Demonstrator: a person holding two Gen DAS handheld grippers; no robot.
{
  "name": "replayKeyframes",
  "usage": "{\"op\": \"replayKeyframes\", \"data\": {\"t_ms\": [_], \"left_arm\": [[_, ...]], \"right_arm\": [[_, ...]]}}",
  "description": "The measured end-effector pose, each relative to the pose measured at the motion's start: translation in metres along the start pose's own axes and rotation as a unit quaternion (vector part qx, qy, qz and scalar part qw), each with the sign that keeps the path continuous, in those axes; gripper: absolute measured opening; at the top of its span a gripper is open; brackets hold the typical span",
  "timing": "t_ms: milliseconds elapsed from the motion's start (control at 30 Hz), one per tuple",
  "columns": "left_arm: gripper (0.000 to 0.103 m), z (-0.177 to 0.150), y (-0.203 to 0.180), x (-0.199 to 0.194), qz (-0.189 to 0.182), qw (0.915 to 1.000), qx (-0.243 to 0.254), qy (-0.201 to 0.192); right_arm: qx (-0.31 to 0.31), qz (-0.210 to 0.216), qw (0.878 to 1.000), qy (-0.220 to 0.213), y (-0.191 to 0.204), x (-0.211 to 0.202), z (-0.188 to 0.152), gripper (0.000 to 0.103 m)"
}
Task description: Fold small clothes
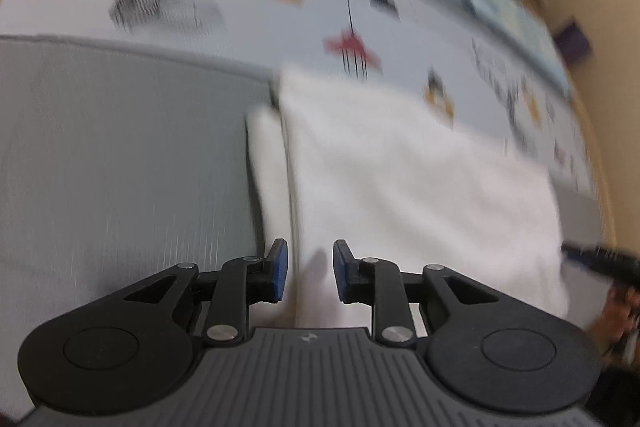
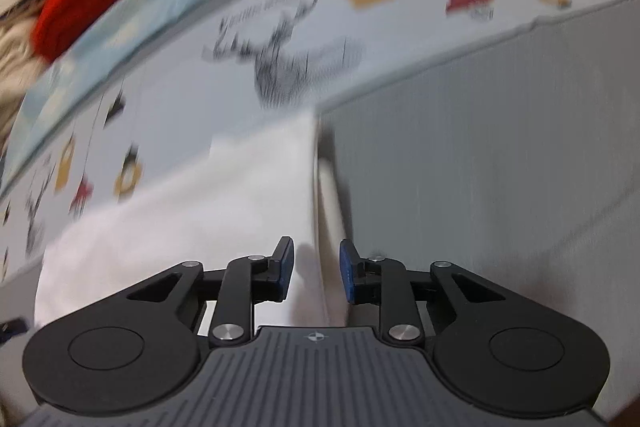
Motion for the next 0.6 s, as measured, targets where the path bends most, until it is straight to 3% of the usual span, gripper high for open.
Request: {"op": "replayKeyframes", "data": {"t_ms": [133,233,267,300,333,467,533,600], "left_arm": [[0.027,-0.04,-0.002,0.009,0.017,0.9974,0.055,0.043],[0.027,-0.062,0.001,0.015,0.043,0.9933,0.084,0.066],[0.017,-0.066,0.001,0.014,0.054,0.9922,0.093,0.063],[0.005,-0.068,0.001,0.009,0.056,0.9922,0.096,0.055],[0.005,-0.068,0.0,0.003,0.049,0.9933,0.095,0.045],[0.004,-0.072,-0.004,-0.038,0.012,0.9961,0.086,-0.014],[0.004,-0.083,0.0,-0.044,0.017,0.9964,0.082,-0.011],[0.005,-0.092,0.004,-0.033,0.034,0.9956,0.087,0.013]], "right_arm": [[-0.042,0.019,0.997,0.065,0.003,-0.009,-0.041,0.033],[-0.08,-0.001,0.99,0.113,0.004,-0.009,-0.071,0.033],[-0.092,-0.009,0.989,0.12,0.004,-0.011,-0.077,0.033],[-0.103,-0.013,0.988,0.117,0.005,-0.015,-0.082,0.019],[-0.106,-0.009,0.989,0.105,0.005,-0.021,-0.081,0.007],[-0.029,0.039,0.999,0.015,-0.005,-0.064,-0.065,0.003],[-0.009,0.04,0.999,-0.005,-0.01,-0.078,-0.067,0.003],[-0.018,0.011,1.0,0.009,-0.013,-0.072,-0.077,0.003]]}}
Point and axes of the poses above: each gripper's, at about its wrist camera, not at the fingertips, and x roughly the way its jaws point, y to its left, z to its top, the point moved 5 cm from there along x, roughly the way its jaws point, and after that the axes turned 8 degrees about -x, right-handed, at the moved point
